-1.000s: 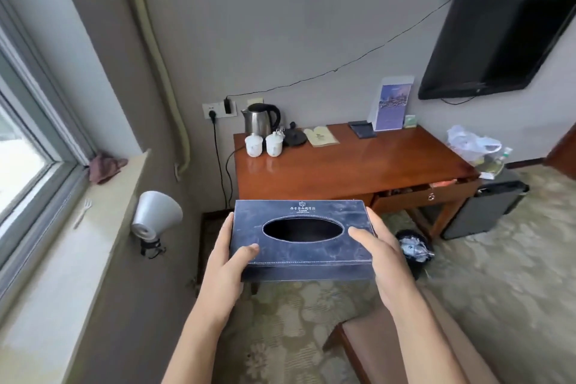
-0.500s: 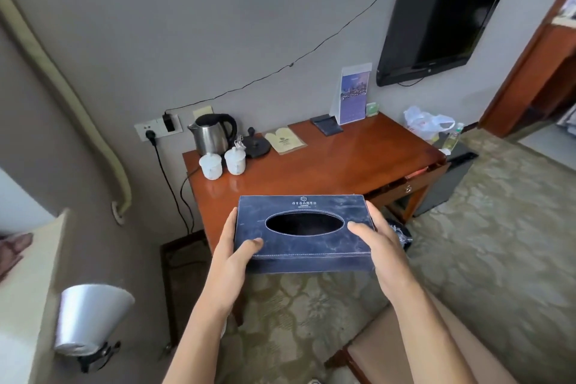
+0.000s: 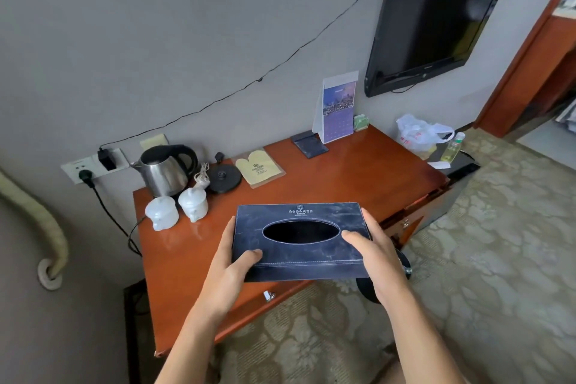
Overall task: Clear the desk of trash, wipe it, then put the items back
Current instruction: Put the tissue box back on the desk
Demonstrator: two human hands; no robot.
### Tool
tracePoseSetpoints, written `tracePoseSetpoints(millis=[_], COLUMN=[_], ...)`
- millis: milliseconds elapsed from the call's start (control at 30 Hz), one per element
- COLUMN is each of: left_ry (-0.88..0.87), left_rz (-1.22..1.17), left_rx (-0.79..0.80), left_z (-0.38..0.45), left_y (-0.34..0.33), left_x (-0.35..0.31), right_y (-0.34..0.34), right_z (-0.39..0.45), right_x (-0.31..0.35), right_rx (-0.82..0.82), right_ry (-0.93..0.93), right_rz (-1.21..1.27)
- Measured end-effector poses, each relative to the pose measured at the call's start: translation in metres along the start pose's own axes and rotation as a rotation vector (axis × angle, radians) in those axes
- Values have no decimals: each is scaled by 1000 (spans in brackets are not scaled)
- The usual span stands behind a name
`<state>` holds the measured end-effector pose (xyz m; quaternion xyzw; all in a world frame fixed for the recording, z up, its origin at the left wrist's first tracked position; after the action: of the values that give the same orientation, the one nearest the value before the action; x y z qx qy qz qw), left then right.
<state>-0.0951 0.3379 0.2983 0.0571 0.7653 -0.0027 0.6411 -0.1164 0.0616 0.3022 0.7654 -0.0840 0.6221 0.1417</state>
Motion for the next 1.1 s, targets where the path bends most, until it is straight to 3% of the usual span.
tracePoseSetpoints(millis=[400,833,1100], left_ry=[31,127,162], left_rz=[30,-56,30], left_rx=[44,-74,-64], left_z=[141,309,379], left_y=[-62,-112,-127], left_x=[2,30,41], right_y=[28,15,8], right_z=[155,356,428], right_x=[-17,-22,-53], right_rx=[4,172,230], right_ry=[-100,-191,-287], right_rz=[-28,-212,-263])
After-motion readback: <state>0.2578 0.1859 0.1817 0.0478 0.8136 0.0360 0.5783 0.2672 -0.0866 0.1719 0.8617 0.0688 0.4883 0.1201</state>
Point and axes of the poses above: each hand's wrist, its own z-axis towards the middle knuckle, its own y-axis out of the back of the hand, x = y × z, the point moved 6 cm from there along z, towards the middle knuckle
